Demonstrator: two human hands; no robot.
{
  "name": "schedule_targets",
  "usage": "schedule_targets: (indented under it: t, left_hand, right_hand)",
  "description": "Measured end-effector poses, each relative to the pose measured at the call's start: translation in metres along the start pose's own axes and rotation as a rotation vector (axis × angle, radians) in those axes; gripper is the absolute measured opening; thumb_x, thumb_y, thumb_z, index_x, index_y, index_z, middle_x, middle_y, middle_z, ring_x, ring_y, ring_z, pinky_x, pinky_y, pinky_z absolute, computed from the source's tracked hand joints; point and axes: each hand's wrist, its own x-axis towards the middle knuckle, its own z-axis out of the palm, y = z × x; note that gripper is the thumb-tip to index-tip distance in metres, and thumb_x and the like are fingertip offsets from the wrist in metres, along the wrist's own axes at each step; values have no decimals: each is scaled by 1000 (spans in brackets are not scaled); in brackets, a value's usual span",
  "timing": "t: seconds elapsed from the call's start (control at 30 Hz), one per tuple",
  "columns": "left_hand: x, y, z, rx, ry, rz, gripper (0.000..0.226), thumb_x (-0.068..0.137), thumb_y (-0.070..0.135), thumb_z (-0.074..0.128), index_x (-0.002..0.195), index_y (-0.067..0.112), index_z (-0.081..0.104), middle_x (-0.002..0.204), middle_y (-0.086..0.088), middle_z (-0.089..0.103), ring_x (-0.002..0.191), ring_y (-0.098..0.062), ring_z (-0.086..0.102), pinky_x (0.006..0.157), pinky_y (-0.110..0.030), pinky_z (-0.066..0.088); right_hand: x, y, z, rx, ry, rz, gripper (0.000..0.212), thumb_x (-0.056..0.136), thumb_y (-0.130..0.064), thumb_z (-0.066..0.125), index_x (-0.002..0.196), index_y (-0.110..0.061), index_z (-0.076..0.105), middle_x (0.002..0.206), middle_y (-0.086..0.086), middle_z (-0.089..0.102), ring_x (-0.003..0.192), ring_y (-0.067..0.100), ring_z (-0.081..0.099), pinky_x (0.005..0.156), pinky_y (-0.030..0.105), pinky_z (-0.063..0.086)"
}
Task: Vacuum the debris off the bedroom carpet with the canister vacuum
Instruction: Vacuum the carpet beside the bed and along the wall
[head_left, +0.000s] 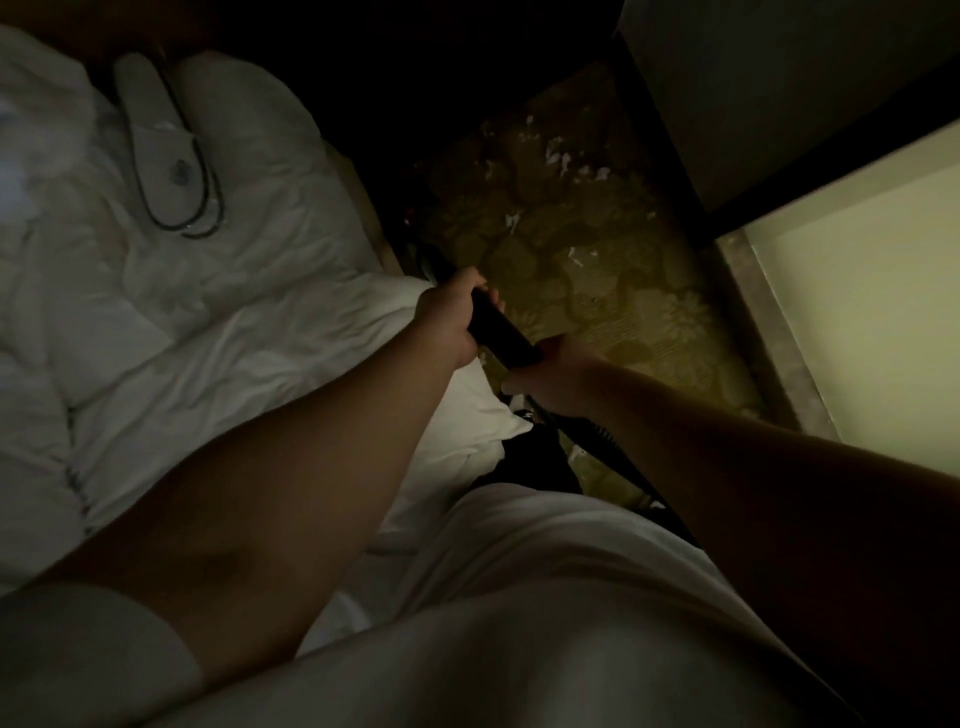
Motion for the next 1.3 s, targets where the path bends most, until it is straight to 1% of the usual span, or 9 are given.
schedule_targets:
  t: [0.17, 0.3, 0.5, 0.57, 0.63, 0.73, 0.93, 1.13, 1.3]
  left_hand:
    - [-3, 3, 26, 22, -14, 4, 19, 94, 8, 58, 76, 6, 52, 62, -5, 55, 59, -17, 57, 72, -32, 54]
    - [-16, -10, 67, 53, -64, 6, 25, 95, 10, 55, 71, 8, 49, 58, -2, 53, 56, -15, 54, 69, -29, 52]
    - [-49, -55, 148, 79, -121, -27, 22, 96, 11, 53, 75, 9, 47, 62, -3, 49, 59, -16, 51, 62, -30, 50]
    - [-60, -78, 179, 103, -132, -49, 17, 95, 12, 56, 80, 7, 51, 67, -4, 52, 62, -16, 54, 64, -30, 52]
    - [-70, -101, 209, 130, -151, -66, 15, 95, 14, 58, 83, 7, 53, 70, -4, 54, 65, -17, 55, 66, -31, 53]
    - [-87, -135, 251, 186, -171, -93, 13, 96, 16, 58, 87, 8, 53, 71, -4, 53, 65, -17, 56, 64, -32, 55]
    - [-117, -195, 314, 231, -201, -158, 9, 93, 13, 59, 89, 8, 53, 75, -4, 53, 63, -16, 55, 62, -32, 54]
    - [-135, -224, 335, 238, -222, -191, 7, 94, 11, 59, 90, 7, 54, 76, -4, 53, 62, -14, 54, 66, -32, 53]
    - [-131, -207, 340, 248, -233, -184, 8, 94, 11, 60, 101, 7, 56, 83, -5, 54, 66, -14, 56, 72, -34, 55]
  right_hand:
    - [-1, 7, -22, 24, 32, -8, 17, 86, -26, 75, 87, -11, 69, 62, 1, 68, 43, 12, 62, 45, 20, 45]
    - [-18, 29, -52, 16, 74, -6, 21, 85, -35, 77, 87, -16, 68, 76, 2, 70, 62, 16, 66, 54, 23, 48]
    - [-58, 96, -111, 30, 100, 17, 20, 88, -34, 72, 89, -14, 70, 73, 0, 66, 60, 13, 61, 47, 21, 41]
    - [-73, 126, -133, 46, 105, 34, 20, 88, -35, 73, 92, -15, 70, 77, 0, 68, 64, 14, 64, 48, 22, 46]
    - [-85, 159, -153, 74, 100, 64, 25, 86, -37, 76, 96, -14, 72, 86, 5, 75, 77, 21, 73, 67, 34, 63]
    - [-103, 205, -178, 129, 106, 104, 29, 81, -38, 78, 96, -13, 74, 92, 9, 79, 84, 27, 78, 84, 46, 66]
    - [-141, 280, -210, 285, 130, 137, 23, 87, -27, 75, 95, -6, 74, 79, 10, 79, 58, 22, 73, 58, 31, 62]
    - [-157, 314, -213, 348, 158, 142, 24, 81, -28, 77, 87, -4, 78, 75, 11, 79, 72, 31, 79, 78, 47, 67]
    - [-151, 305, -222, 364, 153, 129, 24, 85, -29, 76, 89, -6, 77, 72, 8, 79, 60, 24, 75, 66, 36, 64]
